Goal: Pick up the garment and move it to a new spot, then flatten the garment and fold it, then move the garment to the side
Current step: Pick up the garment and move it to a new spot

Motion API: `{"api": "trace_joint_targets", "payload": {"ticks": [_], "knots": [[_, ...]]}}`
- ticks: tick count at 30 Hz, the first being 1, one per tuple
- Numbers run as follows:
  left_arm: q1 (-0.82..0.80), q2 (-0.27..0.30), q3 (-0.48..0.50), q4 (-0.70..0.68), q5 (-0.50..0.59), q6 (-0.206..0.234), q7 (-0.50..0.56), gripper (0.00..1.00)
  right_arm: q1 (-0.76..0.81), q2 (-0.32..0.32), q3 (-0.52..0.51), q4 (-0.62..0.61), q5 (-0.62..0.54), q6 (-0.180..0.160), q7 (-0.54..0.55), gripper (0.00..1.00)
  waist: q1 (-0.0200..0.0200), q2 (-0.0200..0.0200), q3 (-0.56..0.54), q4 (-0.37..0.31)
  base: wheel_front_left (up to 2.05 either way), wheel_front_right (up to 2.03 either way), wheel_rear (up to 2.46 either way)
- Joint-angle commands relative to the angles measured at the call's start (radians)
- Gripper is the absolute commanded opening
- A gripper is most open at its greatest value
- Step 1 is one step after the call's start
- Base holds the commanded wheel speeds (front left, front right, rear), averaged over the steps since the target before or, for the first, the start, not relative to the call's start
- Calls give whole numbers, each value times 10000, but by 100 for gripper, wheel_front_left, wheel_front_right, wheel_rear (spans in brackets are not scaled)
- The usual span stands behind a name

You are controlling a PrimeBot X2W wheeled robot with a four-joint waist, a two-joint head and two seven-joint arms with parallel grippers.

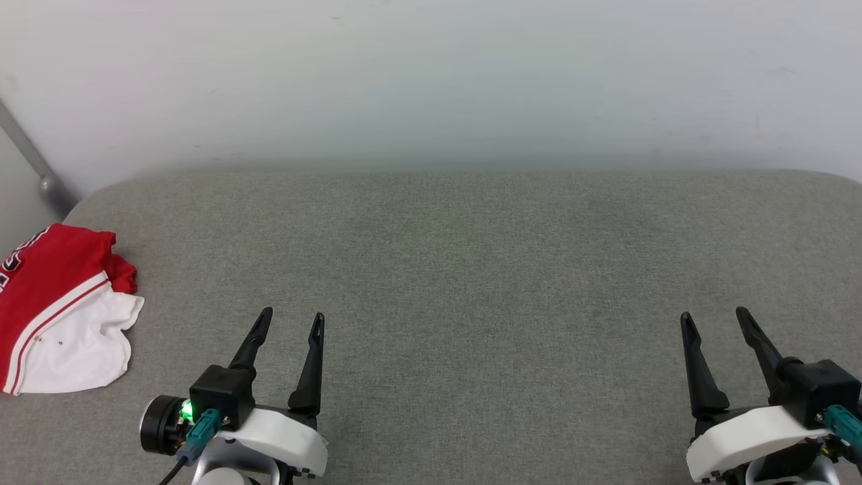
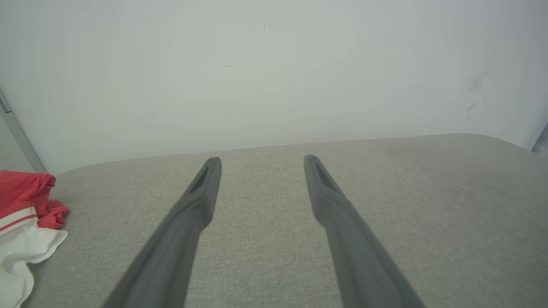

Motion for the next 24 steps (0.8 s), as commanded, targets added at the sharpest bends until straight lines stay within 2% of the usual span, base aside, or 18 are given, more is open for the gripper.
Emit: {"api": "trace_joint_targets", "payload": {"ticks": [1,19,24], "knots": [[-59,-44,34,23,196,11,-88,100,82,9,-23,-55,-164,-3,-96,100,-1,0,-6,4,0,0,0],[-153,-162,182,258,-122,-25,-118,100,-76,9,10,300,200,-3,-390,100,-1,0,11,80,0,0,0],[-208,-178,232,378,-216,-19,-118,100,-114,9,58,312,149,-3,-423,100,-1,0,32,311,0,0,0]]}}
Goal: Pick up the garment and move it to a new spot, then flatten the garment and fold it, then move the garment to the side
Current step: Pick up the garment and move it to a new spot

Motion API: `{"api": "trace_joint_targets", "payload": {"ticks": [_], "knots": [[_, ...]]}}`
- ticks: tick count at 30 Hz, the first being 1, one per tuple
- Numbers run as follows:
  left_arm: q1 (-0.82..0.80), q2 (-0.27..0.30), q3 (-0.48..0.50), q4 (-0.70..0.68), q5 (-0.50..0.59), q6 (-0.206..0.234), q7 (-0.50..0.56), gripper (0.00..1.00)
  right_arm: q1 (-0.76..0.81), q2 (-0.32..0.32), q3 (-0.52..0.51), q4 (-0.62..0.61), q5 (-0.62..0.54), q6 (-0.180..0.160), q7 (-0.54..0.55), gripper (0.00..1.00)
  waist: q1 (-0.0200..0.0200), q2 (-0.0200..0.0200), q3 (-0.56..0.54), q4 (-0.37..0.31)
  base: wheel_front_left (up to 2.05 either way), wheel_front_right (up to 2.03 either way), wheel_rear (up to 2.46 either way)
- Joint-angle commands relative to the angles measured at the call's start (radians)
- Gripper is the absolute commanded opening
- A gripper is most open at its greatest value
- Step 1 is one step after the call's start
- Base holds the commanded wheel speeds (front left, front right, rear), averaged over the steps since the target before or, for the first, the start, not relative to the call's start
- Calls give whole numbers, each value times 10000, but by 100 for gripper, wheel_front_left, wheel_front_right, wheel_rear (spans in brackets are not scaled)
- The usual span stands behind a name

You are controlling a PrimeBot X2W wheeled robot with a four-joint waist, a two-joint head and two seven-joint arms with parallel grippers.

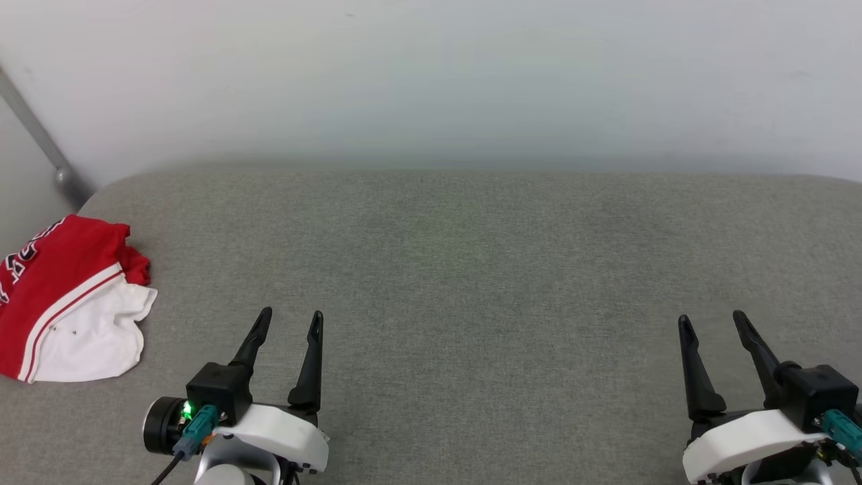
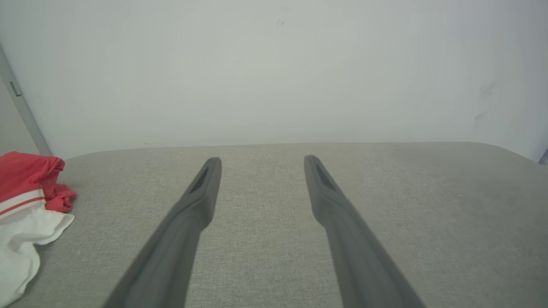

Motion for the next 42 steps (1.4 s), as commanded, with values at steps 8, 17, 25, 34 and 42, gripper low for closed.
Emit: {"api": "trace_joint_targets", "payload": {"ticks": [8,17,25,34,42], "knots": [[-192,-14,404,306,-148,15,-25,100,-182,9,137,5,-149,-3,-30,100,-1,0,45,718,0,0,0],[-257,-48,760,437,-207,43,-25,100,-204,9,345,-142,36,-3,7,100,-1,0,128,1835,0,0,0],[-315,-69,1024,430,-231,66,-25,100,-218,9,622,-231,117,-3,-12,100,-1,0,132,2877,0,0,0],[-328,-81,1355,329,-141,136,-25,100,-237,9,922,-381,107,-3,67,100,-1,0,147,3632,0,0,0],[-392,-83,1472,225,-169,116,-26,100,-255,9,985,-443,72,-3,114,100,-1,0,229,3952,0,0,0]]}}
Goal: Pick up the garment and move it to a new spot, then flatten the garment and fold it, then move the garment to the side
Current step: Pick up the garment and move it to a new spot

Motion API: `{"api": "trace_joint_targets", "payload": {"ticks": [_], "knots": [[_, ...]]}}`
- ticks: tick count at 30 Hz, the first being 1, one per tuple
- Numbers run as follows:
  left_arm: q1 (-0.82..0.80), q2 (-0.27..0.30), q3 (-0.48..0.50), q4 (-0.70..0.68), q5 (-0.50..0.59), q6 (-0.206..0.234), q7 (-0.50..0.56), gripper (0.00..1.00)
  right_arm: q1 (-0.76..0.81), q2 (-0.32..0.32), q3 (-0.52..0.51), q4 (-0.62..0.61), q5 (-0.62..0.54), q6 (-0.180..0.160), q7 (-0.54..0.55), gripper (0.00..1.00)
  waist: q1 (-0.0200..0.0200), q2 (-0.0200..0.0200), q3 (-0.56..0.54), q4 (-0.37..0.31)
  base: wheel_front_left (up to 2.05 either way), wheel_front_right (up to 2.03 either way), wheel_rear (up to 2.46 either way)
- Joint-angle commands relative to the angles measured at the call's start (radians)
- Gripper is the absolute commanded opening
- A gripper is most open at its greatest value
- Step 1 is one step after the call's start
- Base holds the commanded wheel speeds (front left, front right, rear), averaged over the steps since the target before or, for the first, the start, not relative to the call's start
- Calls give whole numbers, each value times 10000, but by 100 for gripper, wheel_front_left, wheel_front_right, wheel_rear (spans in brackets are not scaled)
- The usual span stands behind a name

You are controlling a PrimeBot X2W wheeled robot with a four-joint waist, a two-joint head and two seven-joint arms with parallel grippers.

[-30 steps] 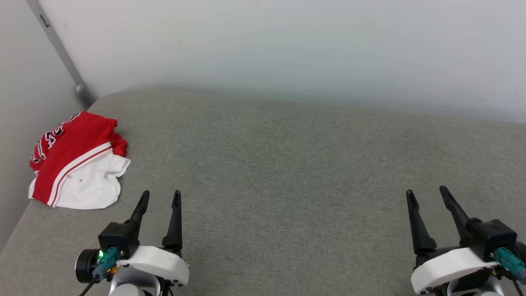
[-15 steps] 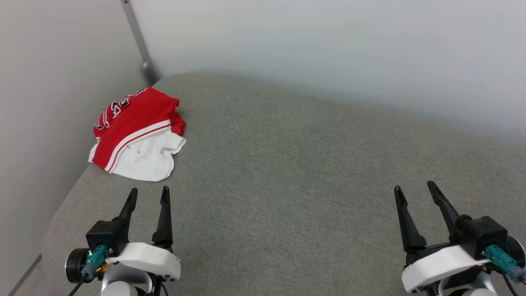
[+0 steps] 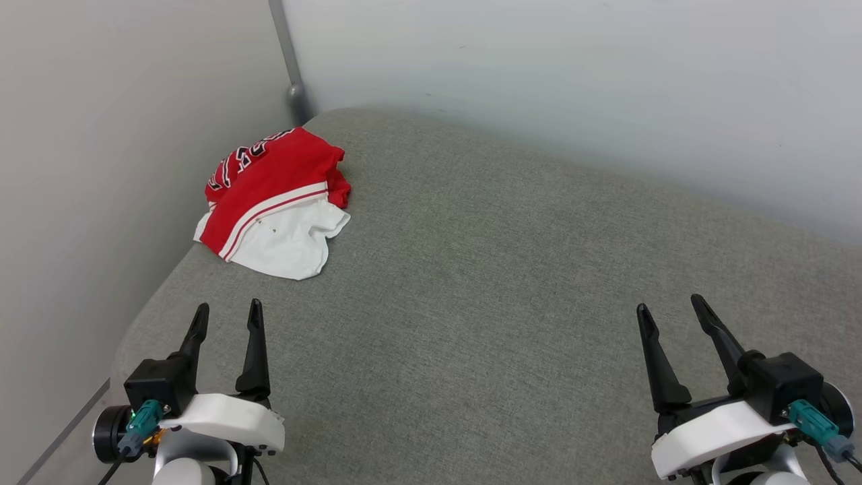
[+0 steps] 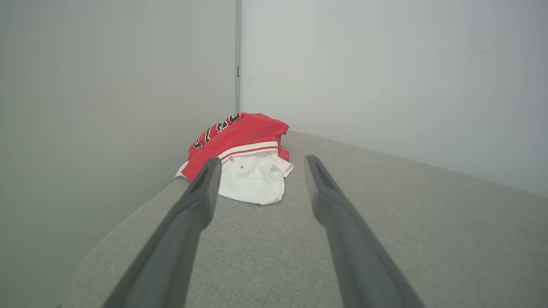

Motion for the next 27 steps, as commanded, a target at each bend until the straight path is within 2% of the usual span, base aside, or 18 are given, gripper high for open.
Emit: {"api": "trace_joint_targets", "payload": {"ticks": [1,9,15,20,24,27], "knots": [[-138,-11,33,-46,31,8,-23,100,-71,9,10,-52,-31,-3,14,100,0,0,19,47,0,0,0],[-654,-16,90,-33,78,21,-23,100,-292,9,-14,-200,-166,-3,89,100,0,0,306,34,0,0,0],[-2353,333,181,293,53,-29,-23,100,-807,9,-115,-530,-560,-3,348,100,0,0,1193,-428,0,0,0],[-4266,1378,415,1081,-363,-83,210,100,-1419,6,-141,-762,-822,-3,359,100,0,0,2240,-1186,0,0,0],[-5684,2530,533,1576,-918,-90,1167,100,-1908,6,-280,-893,-1023,-3,303,100,0,0,3147,-1785,0,0,0],[-6416,3300,284,1866,-1521,-94,2368,100,-2153,6,-391,-1008,-1076,-3,244,100,0,0,3772,-2138,0,0,0]]}}
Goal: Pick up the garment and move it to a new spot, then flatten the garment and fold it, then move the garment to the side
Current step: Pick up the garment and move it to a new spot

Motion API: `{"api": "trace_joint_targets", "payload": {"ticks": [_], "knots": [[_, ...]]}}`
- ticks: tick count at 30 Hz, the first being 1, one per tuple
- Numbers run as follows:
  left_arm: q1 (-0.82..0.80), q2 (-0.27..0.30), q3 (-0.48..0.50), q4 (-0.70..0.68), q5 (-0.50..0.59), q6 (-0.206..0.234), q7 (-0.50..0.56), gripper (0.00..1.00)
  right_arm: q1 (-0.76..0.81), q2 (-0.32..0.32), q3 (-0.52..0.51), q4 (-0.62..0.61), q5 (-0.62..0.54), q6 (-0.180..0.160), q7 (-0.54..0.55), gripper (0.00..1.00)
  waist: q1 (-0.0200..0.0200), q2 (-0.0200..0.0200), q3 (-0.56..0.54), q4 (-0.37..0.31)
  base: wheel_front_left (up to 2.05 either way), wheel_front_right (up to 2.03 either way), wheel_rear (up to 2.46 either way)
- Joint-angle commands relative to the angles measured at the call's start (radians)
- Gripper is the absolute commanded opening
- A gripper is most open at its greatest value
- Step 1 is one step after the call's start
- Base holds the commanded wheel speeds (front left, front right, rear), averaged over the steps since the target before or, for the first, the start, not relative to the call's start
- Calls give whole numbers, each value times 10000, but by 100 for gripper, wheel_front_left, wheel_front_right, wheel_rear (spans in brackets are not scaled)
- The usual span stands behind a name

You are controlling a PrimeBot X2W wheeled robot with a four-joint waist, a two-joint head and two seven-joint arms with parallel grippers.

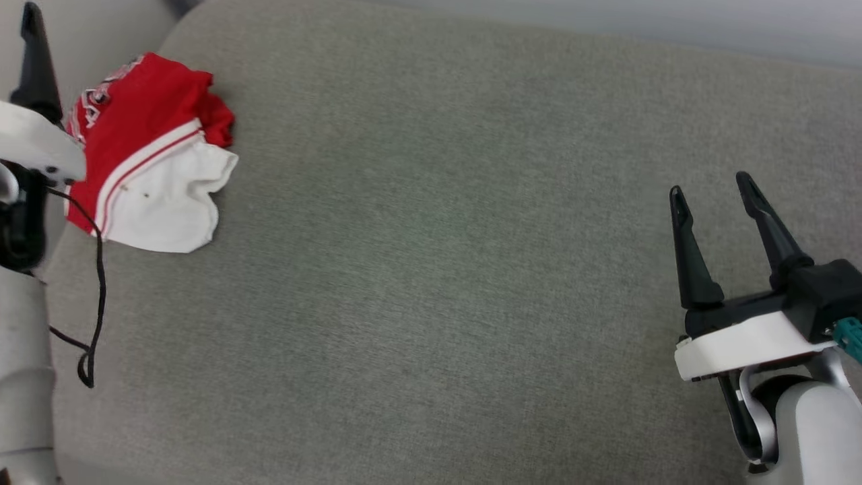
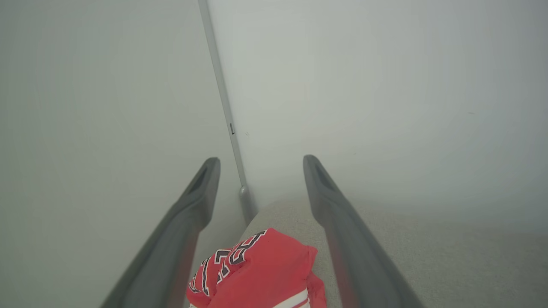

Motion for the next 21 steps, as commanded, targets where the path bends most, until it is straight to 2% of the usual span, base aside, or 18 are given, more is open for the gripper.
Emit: {"api": "trace_joint_targets", "payload": {"ticks": [1,4,8,13,17,21], "knots": [[-360,413,-141,176,-446,8,863,100,-257,3,-46,-118,1,-7,-73,100,0,0,1154,-887,0,0,0],[-819,1135,-166,571,-1285,12,2490,100,-475,3,-137,-183,-20,-7,-106,100,0,0,1663,-1140,0,0,0],[-1102,1810,-159,1235,-2222,7,4523,100,-719,4,-157,-216,-108,-5,-176,100,0,0,2185,-1391,0,0,0],[-962,2294,-2,2023,-2895,70,6494,100,-999,6,-95,-260,-128,-5,-259,100,0,0,2670,-1637,0,0,0],[-760,2381,281,2489,-3331,237,7286,100,-1155,4,-51,-372,-179,-5,-301,100,0,0,2988,-1769,0,0,0],[-618,2341,487,2638,-3564,441,7432,100,-1265,4,15,-610,-220,-7,-250,100,0,0,3275,-1874,0,0,0]]}}
